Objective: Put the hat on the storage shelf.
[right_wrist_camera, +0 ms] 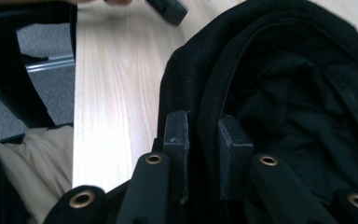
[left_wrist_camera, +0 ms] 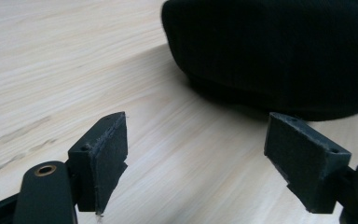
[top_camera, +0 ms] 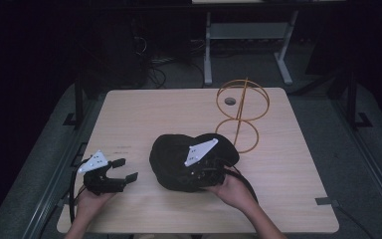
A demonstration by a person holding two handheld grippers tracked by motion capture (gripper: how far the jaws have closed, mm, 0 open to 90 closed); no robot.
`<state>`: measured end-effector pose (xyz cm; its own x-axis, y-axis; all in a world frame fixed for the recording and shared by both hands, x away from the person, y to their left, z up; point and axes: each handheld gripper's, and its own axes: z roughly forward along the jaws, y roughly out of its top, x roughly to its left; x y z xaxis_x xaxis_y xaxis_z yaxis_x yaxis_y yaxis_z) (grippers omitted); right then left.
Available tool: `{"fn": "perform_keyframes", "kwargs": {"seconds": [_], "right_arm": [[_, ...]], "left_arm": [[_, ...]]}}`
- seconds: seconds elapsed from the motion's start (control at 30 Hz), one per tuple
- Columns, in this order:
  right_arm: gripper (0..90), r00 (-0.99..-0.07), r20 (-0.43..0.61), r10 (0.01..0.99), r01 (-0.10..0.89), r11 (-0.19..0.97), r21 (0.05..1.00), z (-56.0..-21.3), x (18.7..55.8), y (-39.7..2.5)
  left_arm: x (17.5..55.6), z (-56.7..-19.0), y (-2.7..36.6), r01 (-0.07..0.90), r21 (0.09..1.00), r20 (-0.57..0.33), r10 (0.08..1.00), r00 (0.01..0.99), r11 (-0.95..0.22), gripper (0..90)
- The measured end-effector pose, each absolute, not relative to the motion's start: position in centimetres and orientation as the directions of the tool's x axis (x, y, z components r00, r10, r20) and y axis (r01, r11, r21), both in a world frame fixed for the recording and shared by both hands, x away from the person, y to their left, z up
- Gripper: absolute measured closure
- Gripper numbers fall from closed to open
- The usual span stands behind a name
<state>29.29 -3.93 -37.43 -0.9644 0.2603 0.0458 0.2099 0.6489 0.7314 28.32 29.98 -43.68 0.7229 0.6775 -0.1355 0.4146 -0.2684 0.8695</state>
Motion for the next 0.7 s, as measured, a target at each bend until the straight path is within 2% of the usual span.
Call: {"fn": "perform_keyframes", "kwargs": {"seconds": [0.37,0.7], "right_arm": [[75.7,-0.958,0.063,0.279,0.225,0.599,0.769,-34.7,29.8,-5.2],[75.8,-0.957,0.037,0.287,0.2,0.566,0.8,-32.3,30.1,-5.5]], "left_arm": [[27.3,-42.8,26.7,0.342,0.89,-0.106,0.59,0.8,-0.303,21.0],[27.6,-41.6,23.0,0.276,0.911,-0.077,0.528,0.846,-0.308,20.3]]}}
